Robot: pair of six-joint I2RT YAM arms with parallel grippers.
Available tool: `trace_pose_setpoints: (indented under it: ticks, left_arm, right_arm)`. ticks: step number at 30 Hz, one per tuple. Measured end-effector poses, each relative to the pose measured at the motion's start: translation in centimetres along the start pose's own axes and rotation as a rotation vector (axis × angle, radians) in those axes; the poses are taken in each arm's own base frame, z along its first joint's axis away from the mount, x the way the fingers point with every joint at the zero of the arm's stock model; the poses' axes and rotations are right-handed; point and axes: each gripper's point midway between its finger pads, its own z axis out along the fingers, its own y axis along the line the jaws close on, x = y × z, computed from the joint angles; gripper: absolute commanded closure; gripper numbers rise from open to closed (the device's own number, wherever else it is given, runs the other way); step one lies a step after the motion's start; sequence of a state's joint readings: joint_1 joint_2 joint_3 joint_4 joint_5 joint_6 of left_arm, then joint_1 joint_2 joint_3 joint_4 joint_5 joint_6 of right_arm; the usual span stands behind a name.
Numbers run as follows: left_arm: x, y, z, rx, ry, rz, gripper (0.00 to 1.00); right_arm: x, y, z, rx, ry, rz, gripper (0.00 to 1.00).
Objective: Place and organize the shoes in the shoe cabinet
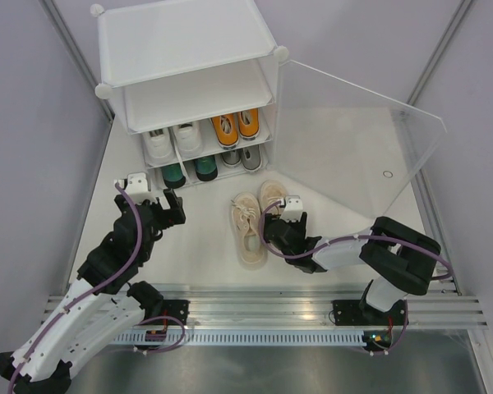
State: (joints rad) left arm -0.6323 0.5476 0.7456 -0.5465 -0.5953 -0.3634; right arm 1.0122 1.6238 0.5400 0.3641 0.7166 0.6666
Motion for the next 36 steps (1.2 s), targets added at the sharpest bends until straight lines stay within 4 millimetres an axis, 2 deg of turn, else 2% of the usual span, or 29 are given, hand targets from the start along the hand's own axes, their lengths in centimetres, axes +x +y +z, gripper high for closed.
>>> trace_pose_setpoints:
  ticks: [1,4,5,7,11,13,20,26,28,31,36]
  left_arm:
    - [0.0,0.0,0.0,0.0,0.0,0.0,0.03]
    - [0.0,0.0,0.0,0.001,-0.001,0.001,0.03]
    - [-0.1,0.0,0.0,0.001,-0.003,0.0,0.03]
    - [-0.2,0.1,-0.1,0.003,-0.009,0.0,0.04]
    - [-0.4,0.1,-0.3,0.005,-0.019,-0.006,0.04]
    - [-0.5,0.2,-0.4,0.005,-0.023,-0.009,0.04]
    - [-0.6,0.5,-0.7,0.003,-0.037,-0.017,0.04]
    - [-0.9,1.1,-0.9,-0.016,-0.059,-0.023,0.04]
    - [-1.2,1.3,-1.2,-0.021,-0.073,-0.031,0.04]
    - [-1.6,1.8,-1.5,-0.031,-0.097,-0.046,0.04]
    - [-1.9,2.2,-1.8,-0.043,-0.113,-0.054,0.04]
  right_arm:
    - [-0.1,0.1,0.0,-0.001,-0.001,-0.003,0.57]
    - [-0.1,0.2,-0.1,-0.009,0.004,-0.008,0.76]
    - [-0.2,0.2,-0.1,-0.013,0.008,-0.009,0.88]
    - [-0.2,0.3,-0.3,-0.028,0.024,-0.013,0.99]
    - [-0.3,0.4,-1.8,-0.081,0.076,-0.038,0.99]
    - [-0.7,0.5,-3.2,-0.121,0.095,-0.051,0.99]
    - [-5.0,1.2,-6.8,-0.233,0.026,-0.029,0.99]
    - [-6.1,1.0,-8.2,-0.254,0.028,-0.071,0.99]
    - [-7.1,1.3,-8.6,-0.264,0.026,-0.098,0.99]
    - [-10.4,3.0,-9.7,-0.306,-0.008,-0.119,0.99]
    - [-18.6,7.2,-11.7,-0.382,-0.135,-0.118,0.99]
